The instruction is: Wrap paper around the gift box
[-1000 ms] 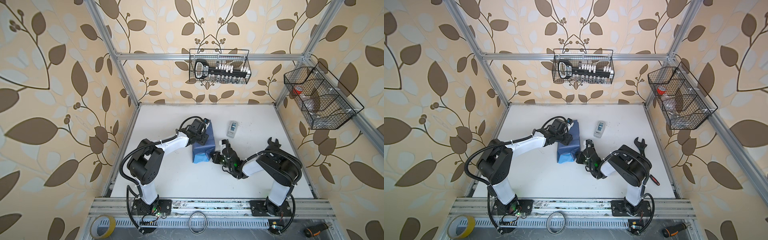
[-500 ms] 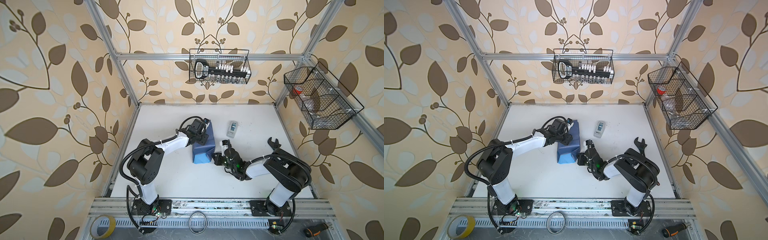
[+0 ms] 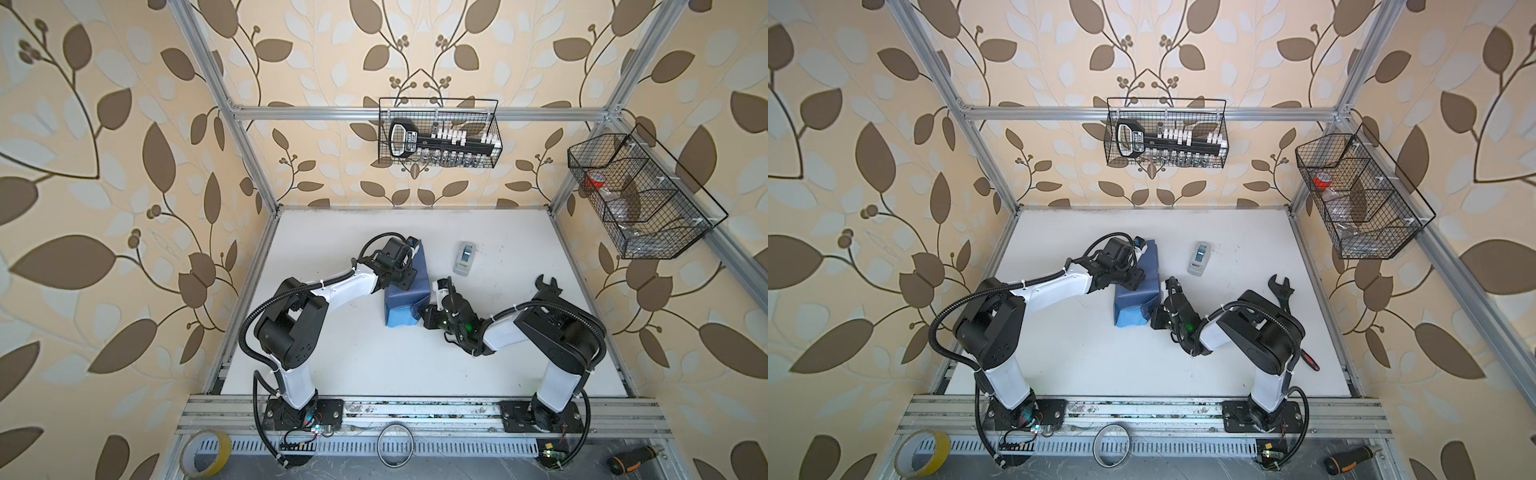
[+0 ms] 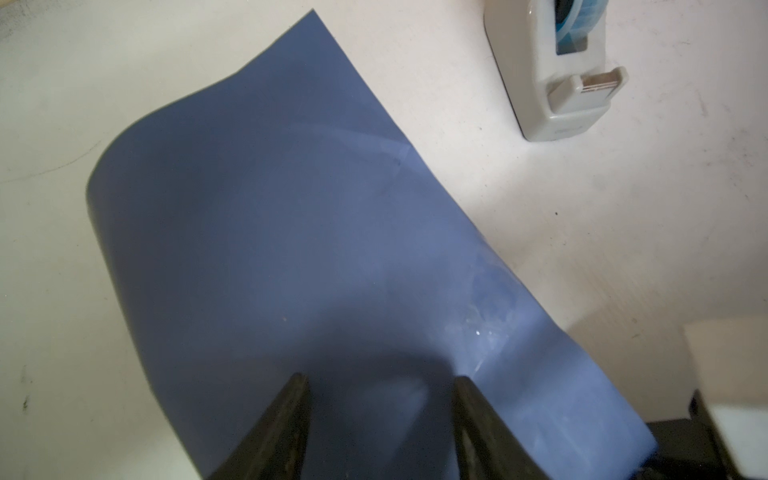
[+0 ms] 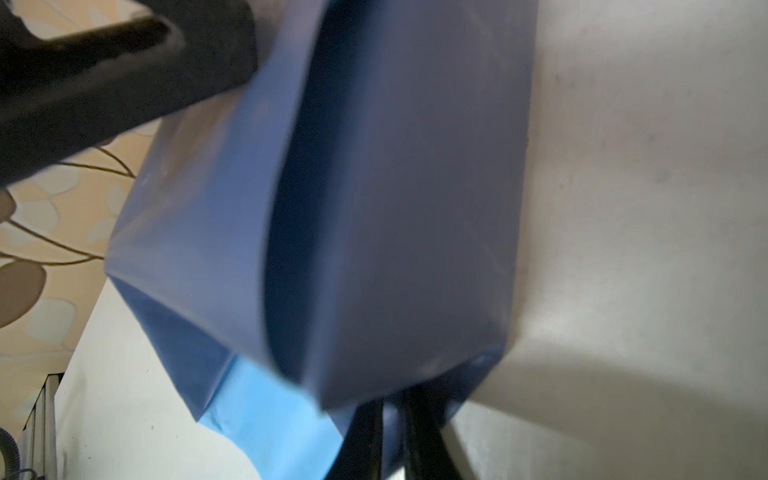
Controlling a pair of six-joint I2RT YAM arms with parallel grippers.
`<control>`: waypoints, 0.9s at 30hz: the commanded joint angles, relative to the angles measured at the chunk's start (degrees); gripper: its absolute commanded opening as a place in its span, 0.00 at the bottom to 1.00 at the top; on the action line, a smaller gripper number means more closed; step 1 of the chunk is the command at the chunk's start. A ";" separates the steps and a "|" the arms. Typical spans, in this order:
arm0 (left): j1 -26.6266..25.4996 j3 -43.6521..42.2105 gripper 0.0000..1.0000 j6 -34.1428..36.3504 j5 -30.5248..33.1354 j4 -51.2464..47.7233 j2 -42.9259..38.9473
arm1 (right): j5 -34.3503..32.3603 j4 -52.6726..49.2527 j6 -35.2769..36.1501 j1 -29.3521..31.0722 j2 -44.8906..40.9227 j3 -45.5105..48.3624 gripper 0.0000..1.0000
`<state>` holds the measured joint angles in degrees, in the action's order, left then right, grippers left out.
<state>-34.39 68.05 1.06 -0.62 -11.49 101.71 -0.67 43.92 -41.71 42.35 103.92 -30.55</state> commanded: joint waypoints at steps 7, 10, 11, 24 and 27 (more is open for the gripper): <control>0.26 -2.22 0.55 -0.54 -1.46 -6.44 2.59 | 0.61 -4.42 1.31 0.02 0.08 1.12 0.14; 0.25 -2.15 0.55 -0.53 -1.35 -6.67 2.69 | 1.98 -3.90 2.18 -0.07 -3.13 1.41 0.14; 0.22 -2.14 0.55 -0.49 -1.34 -6.64 2.69 | 2.47 -3.54 2.37 -0.07 -4.10 1.39 0.14; 0.22 -1.83 0.55 -0.36 -1.39 -7.07 2.88 | 2.80 -0.37 1.25 0.70 -3.34 -0.10 0.13; 0.25 -1.78 0.55 -0.35 -1.45 -7.03 2.94 | 2.51 0.49 0.97 1.20 -2.22 -0.11 0.12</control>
<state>-34.39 68.05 1.13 -0.54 -11.53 101.71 1.93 42.61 -40.49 42.87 100.18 -30.02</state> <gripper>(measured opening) 0.548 0.124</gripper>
